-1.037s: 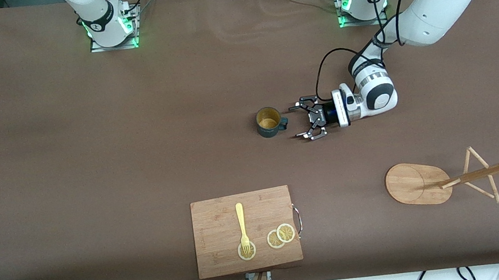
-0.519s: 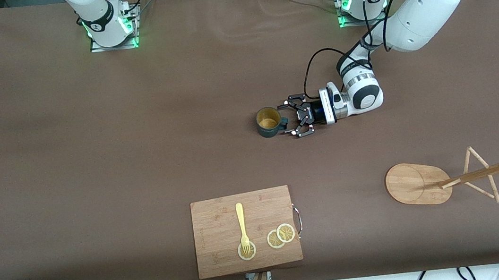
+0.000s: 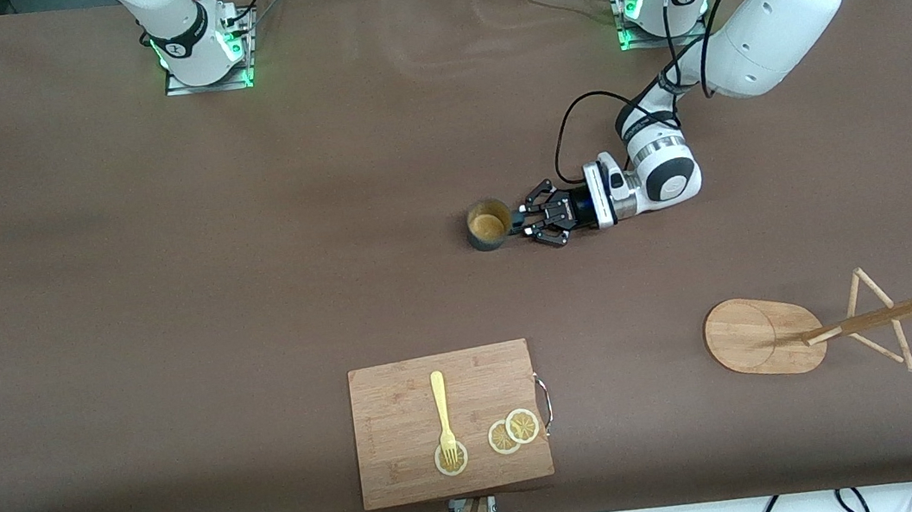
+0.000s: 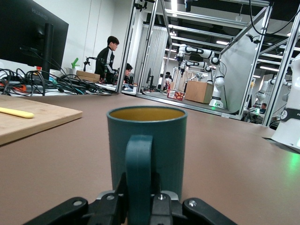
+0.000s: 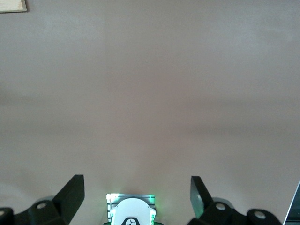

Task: Pass cup and hang on rack
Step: 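Grasp the mug handle with the left gripper while the right gripper retracts, then lift the teal mug with the left gripper and carry it to the rack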

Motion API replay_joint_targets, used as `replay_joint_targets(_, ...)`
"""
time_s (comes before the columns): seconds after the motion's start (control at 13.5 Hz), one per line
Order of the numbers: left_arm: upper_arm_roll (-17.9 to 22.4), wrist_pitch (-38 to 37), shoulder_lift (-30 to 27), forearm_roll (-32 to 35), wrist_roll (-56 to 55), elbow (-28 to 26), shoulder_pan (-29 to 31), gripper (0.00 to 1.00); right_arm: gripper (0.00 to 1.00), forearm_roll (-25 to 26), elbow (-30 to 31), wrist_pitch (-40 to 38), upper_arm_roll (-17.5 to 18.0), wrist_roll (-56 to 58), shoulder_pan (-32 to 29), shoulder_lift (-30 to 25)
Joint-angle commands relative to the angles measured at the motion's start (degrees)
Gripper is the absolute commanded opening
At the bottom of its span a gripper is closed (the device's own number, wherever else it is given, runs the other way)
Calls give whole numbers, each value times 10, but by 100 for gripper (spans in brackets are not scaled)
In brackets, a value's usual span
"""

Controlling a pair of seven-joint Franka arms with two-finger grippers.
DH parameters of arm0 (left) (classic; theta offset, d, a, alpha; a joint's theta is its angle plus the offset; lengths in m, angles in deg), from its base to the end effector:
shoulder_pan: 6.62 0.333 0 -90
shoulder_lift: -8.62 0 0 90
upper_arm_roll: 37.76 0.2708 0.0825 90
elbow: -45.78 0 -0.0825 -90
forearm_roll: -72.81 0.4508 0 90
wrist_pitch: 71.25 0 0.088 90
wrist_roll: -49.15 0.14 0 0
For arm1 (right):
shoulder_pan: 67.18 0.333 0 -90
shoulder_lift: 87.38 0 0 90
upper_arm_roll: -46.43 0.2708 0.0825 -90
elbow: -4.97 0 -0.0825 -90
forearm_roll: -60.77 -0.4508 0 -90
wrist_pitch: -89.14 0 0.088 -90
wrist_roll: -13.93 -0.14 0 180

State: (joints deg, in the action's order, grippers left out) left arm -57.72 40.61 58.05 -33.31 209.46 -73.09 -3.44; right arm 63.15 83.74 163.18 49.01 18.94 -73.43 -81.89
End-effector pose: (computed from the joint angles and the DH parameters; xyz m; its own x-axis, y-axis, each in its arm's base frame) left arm 0.4555 -0.2839 -0.0501 0.2048 -0.0255 0.9785 -0.9644 -0.1759 0.1972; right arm 0.6083 -0.0468 0.5686 0.9836 0.0135 -0.1797 0.0176 -0.9996 0.0214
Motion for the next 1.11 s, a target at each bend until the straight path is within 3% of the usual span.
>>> replay_joint_targets(0.0, -5, -16, 8, -34, 161, -10, 23, 0, 100, -8, 9, 8, 1, 11, -5, -6)
replay_joint_targets(0.3, -5, -58, 0, 7, 124, -17, 89, 0, 100, -6, 5, 8, 4, 10, -1, -5)
replay_joint_targets(0.52, -5, -89, -34, 104, 28, -22, 154, 0, 100, -4, 4, 8, 5, 8, 0, -2)
replay_joint_targets(0.74, -4, -138, -105, 207, -90, -42, 229, 0, 100, -4, 4, 14, 5, 8, -1, -2)
replay_joint_targets(1.04, -2, -233, -166, 339, -210, -57, 330, 0, 100, -4, 4, 15, 5, 8, 0, 0)
